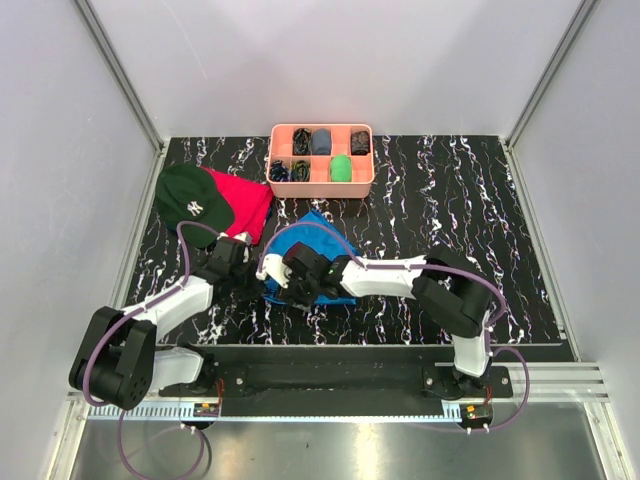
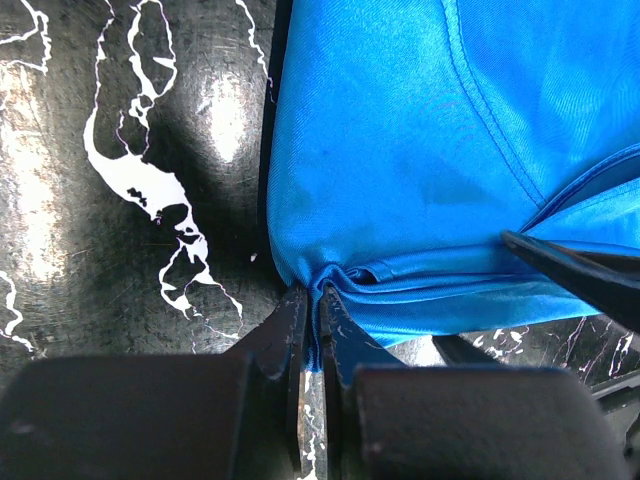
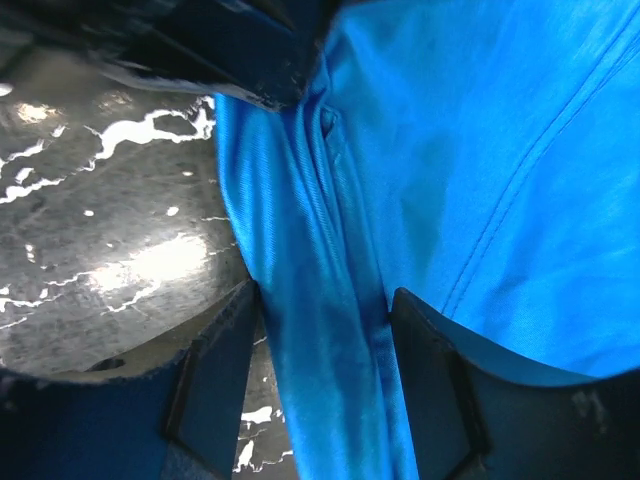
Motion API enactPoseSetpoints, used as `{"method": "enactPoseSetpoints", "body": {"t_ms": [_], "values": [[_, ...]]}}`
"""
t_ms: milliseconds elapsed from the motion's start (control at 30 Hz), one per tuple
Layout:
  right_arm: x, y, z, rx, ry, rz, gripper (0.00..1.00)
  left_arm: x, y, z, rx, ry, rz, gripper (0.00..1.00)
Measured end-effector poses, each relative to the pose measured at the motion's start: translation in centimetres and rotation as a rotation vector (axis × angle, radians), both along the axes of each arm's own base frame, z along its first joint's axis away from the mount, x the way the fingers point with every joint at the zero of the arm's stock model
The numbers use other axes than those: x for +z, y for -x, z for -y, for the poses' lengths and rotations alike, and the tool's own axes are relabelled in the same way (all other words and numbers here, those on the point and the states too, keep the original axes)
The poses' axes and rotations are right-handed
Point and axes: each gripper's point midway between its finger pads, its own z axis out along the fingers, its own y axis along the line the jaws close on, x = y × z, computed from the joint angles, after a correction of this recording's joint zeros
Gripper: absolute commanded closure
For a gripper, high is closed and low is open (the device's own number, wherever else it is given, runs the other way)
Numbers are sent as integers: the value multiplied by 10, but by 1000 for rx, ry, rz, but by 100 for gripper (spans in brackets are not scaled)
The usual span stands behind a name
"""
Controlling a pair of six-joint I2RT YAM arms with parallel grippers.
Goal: Fold the napkin, place the utensils inside, and roll it up
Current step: Roll the napkin with the utensil
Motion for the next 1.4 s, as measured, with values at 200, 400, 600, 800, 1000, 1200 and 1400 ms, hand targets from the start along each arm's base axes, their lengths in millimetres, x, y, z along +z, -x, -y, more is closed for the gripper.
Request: {"method": "enactPoseSetpoints", "body": {"t_ms": [200,400,600,800,1000,1200,1400], "values": [[-4,-11,7,-32,-5,-73,48,0,0,1,-2,3,-1,96],[-6,-8,9,-35,-6,-114,52,5,0,-1,3,3,14,76],[-8,-3,9,-41,-8,-144,49,18,-3,-4,19,0,69,73],[-9,-1,9,-59,-14,-162,46,10,1,-6,20,-8,47,76],[-8,-1,8,-69,-18,-170,46,2,6,-8,21,-16,27,75],[-7,2,8,-73,-24,-188,45,-1,6,-8,22,-17,31,72],[-7,6,10,-73,-20,-208,44,-1,4,-9,25,-17,42,71]]}}
